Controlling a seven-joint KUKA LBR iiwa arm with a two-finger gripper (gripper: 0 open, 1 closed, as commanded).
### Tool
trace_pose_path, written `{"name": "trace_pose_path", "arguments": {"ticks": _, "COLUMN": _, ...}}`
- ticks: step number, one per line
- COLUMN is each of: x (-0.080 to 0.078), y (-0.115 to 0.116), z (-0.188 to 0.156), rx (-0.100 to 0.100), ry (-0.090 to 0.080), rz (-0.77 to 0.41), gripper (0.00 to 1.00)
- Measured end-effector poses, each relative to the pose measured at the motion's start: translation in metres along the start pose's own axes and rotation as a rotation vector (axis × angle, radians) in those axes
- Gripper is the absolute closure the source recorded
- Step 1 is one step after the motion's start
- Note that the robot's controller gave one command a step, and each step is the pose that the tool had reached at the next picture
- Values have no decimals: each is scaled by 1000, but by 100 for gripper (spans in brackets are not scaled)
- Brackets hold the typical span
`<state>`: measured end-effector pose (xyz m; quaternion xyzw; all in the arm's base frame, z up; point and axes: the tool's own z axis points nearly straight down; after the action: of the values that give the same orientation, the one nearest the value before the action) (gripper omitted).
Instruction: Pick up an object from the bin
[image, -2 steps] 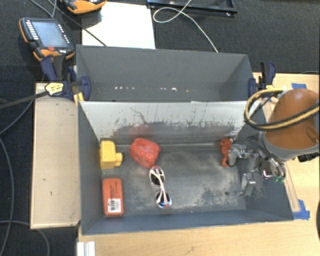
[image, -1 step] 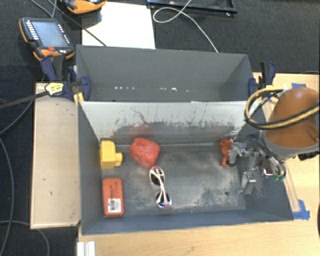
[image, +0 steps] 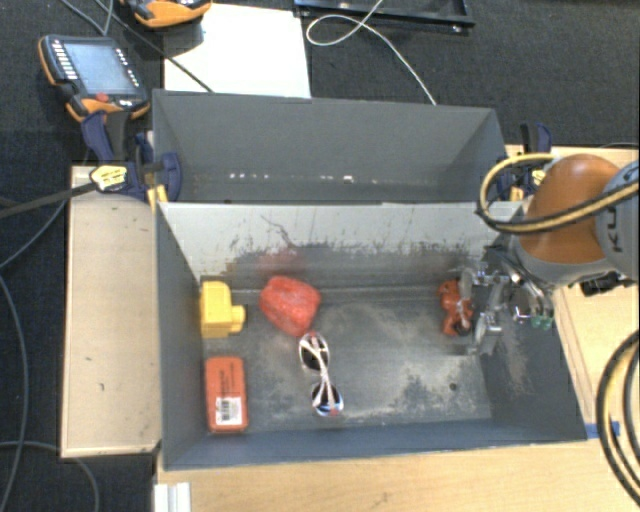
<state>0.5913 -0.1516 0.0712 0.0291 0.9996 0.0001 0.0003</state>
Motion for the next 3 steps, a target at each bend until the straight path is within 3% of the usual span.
{"name": "trace_pose_path", "arguments": {"ticks": 1, "x": 0, "y": 10, "z": -59, "rx": -1, "ry": -10, "rz": 481, "gripper": 0}}
{"name": "trace_pose_path", "arguments": {"ticks": 2, "x": 13, "y": 21, "z": -29, "rx": -1, "ry": 0, "rz": 197, "gripper": 0}}
{"name": "trace_pose_path", "arguments": {"ticks": 3, "x": -1, "y": 16, "z": 1, "rx": -2, "ry": -12, "rz": 533, "gripper": 0}}
